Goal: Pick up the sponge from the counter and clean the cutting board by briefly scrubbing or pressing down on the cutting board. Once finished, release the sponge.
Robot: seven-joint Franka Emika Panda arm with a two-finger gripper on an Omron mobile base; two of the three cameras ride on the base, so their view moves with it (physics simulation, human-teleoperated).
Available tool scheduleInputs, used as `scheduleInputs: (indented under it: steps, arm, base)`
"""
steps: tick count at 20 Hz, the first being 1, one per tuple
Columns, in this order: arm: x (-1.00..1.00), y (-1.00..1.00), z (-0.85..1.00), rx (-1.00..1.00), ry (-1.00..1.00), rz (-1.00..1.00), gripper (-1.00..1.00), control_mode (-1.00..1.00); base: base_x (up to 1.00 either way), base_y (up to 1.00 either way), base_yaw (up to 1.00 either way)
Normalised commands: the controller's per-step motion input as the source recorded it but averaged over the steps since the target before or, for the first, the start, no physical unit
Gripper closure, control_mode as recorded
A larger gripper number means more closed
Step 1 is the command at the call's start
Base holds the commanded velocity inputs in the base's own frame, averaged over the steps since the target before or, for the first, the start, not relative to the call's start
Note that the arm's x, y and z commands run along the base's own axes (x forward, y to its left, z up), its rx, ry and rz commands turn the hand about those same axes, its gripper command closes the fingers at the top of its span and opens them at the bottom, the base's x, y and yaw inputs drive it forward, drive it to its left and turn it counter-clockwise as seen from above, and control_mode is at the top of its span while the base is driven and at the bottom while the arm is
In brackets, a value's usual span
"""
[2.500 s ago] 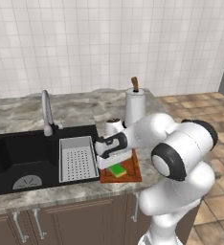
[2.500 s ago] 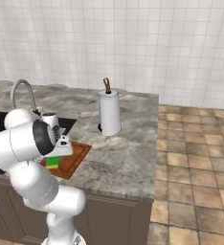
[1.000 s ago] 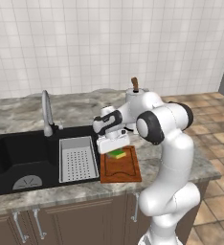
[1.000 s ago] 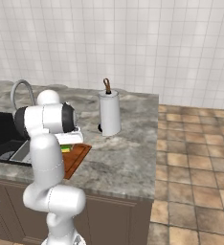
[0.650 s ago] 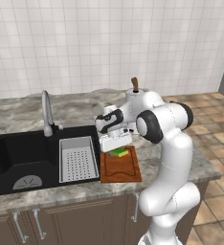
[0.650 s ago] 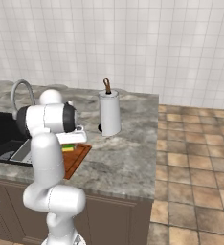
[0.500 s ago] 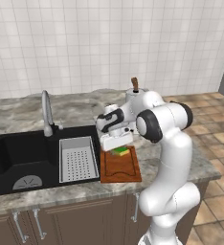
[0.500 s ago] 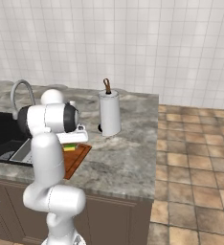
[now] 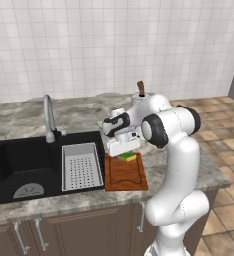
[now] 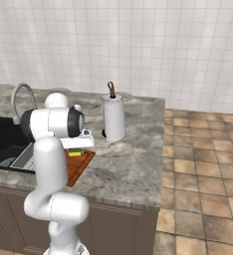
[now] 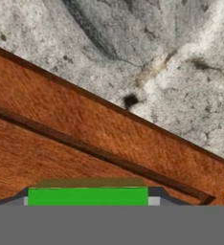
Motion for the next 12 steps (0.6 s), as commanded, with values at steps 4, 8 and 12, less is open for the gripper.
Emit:
scheduleInputs:
  steps: [4,8,12]
  arm:
    - [-0.16,-0.04,-0.49,0.0,0.0,-0.02,1.0,-1.0]
    - [-0.44,0.0,-0.5,0.0,0.0,-0.03,1.0,-1.0]
    - [-0.62,0.0,-0.48,0.0,0.0,-0.04,1.0,-1.0]
  base:
    - [0.0,0.0,0.0]
    - [0.0,0.0,0.0]
    - [0.0,0.0,0.0]
